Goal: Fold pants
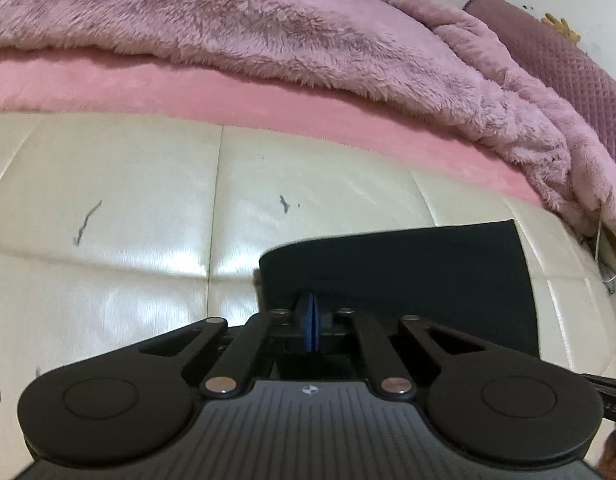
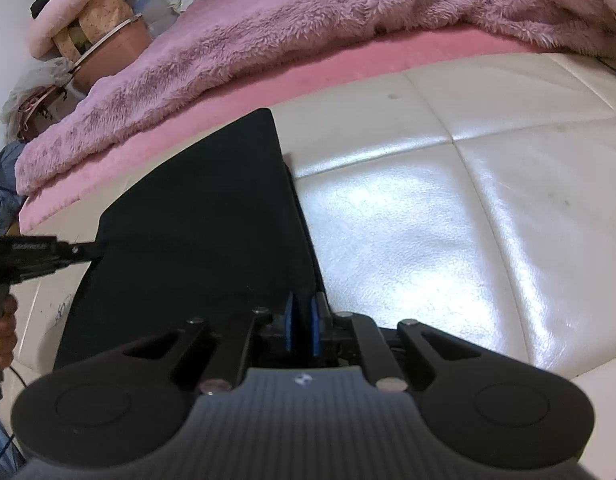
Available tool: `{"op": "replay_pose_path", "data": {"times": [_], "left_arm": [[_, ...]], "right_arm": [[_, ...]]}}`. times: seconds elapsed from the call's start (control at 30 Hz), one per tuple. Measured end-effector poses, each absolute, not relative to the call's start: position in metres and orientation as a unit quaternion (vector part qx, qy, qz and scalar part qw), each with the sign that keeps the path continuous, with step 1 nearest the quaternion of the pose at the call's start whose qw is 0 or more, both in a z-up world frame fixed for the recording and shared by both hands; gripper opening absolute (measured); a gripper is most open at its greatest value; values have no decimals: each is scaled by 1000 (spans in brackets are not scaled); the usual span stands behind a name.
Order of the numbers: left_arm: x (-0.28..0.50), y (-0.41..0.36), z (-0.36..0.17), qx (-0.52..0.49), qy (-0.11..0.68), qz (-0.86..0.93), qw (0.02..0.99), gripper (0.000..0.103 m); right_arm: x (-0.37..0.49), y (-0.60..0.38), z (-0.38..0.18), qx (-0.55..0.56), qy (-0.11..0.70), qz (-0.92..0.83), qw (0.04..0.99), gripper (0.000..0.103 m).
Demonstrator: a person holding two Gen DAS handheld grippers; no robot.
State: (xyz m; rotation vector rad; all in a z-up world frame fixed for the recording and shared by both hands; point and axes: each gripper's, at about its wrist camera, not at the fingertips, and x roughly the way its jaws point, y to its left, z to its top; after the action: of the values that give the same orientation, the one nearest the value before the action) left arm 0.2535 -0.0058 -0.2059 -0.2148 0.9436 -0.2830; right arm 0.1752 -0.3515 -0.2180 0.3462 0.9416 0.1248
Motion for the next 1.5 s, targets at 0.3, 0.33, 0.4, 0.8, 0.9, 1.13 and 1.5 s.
{"op": "replay_pose_path", "data": {"times": [0.3, 0.33, 0.4, 0.8, 0.9, 1.13, 1.5], "left_arm": [[273, -8, -198, -105, 446, -114, 881, 6], [272, -6, -196, -115, 448, -115, 879, 7], [263, -3, -188, -123, 448, -118, 877, 12], [160, -10, -180, -98, 479, -219, 844, 15], [149, -10, -193, -91, 496, -215, 836, 14], [138, 4, -211, -141, 510, -210, 822, 9], [137, 33, -192, -221, 518, -231, 794, 48]], "right_arm": [[179, -348, -220, 163, 454, 59, 874, 2], [179, -348, -220, 166, 455, 58, 873, 2], [180, -349, -216, 168, 460, 54, 870, 4], [133, -306, -172, -11, 390, 82, 917, 15], [133, -307, -187, -4, 421, 70, 904, 14], [131, -309, -203, 6, 434, 53, 899, 16], [138, -317, -183, 12, 444, 46, 895, 44]]}}
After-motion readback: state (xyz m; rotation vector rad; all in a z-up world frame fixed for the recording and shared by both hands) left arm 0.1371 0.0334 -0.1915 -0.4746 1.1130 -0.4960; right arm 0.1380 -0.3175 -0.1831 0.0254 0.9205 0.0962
